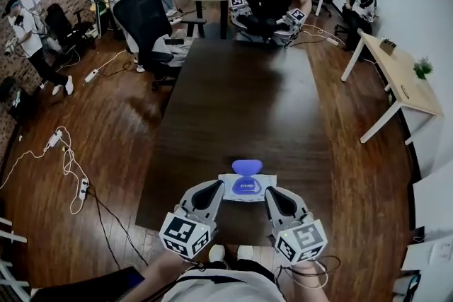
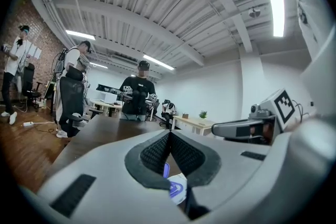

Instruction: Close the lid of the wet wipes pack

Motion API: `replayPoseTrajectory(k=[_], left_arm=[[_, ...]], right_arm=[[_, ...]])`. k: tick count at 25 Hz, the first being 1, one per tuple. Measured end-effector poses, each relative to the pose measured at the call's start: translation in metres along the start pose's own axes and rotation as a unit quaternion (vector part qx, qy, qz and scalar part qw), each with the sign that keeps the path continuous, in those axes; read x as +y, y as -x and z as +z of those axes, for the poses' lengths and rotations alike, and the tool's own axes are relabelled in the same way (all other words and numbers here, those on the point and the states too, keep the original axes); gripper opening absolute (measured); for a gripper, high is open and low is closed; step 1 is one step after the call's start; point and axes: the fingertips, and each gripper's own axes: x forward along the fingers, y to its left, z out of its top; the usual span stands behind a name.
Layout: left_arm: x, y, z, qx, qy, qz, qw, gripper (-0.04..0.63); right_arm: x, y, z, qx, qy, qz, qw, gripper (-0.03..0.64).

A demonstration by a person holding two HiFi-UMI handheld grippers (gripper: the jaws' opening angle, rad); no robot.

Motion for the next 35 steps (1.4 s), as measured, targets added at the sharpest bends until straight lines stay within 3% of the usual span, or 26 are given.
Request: replayPoseTrajectory(k=[12, 26, 35], left_arm=[[0.012, -0.031, -0.03, 0.032, 0.022, 0.044, 0.9983, 0.002], [0.029, -0.073, -0.066, 0.072, 0.03, 0.055, 0.9954, 0.002], [0.036, -0.091, -0.081, 0.08, 0.041, 0.068, 0.9936, 0.002]], right_arm=[[-0.048, -0.043, -0.022, 0.035, 0.045, 0.05, 0.997, 0.005], [-0.08, -0.106, -0.083, 0.096, 0.082, 0.107, 0.986, 0.006], [-0.093, -0.144, -0.112, 0.133, 0.113, 0.161, 0.971, 0.127]])
